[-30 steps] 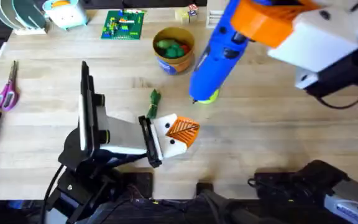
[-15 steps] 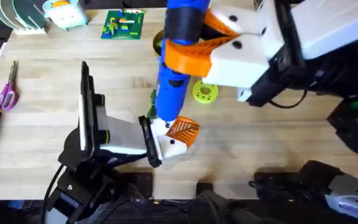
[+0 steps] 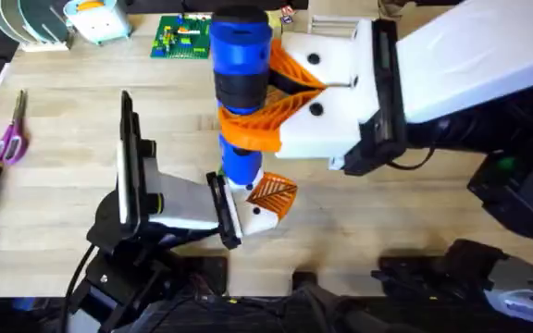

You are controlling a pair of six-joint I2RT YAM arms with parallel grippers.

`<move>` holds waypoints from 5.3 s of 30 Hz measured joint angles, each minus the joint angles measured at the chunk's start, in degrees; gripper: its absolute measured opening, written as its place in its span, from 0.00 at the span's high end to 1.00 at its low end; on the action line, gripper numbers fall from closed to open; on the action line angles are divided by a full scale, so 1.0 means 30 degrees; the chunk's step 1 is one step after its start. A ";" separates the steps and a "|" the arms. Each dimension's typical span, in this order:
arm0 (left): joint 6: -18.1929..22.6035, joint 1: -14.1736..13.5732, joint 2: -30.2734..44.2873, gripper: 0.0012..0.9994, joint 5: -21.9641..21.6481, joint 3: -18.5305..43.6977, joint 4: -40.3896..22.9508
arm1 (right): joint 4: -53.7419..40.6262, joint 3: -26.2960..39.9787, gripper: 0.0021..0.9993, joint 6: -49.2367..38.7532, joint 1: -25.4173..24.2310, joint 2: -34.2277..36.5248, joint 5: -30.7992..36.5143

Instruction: Pick up the gripper from the table and insert it into the empty holder that is missing its gripper. Then pick up a screw, insert it into the mounting hole, and use the screwdriver to tighten it. Finally, clean up the table by picking up the vegetable and placing it into the bucket.

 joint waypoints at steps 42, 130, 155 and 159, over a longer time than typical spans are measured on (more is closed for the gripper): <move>0.0000 0.0000 0.0000 0.99 -0.0015 0.0000 0.0000 | -0.0694 0.0000 0.98 -0.0699 0.0000 -0.0015 0.0107; -0.0073 0.0000 0.0000 0.99 -0.0051 0.0000 0.0000 | -0.1338 0.0000 0.98 0.0382 -0.0321 0.0146 0.0103; -0.0058 0.0000 0.0000 0.99 -0.0087 0.0000 0.0001 | -0.4950 0.0036 0.98 -0.4644 -0.6855 -0.0105 0.0882; -0.0058 0.0000 0.0000 0.99 -0.0087 0.0000 0.0000 | -0.8097 0.0137 0.98 -0.8509 -0.9448 0.0640 0.2667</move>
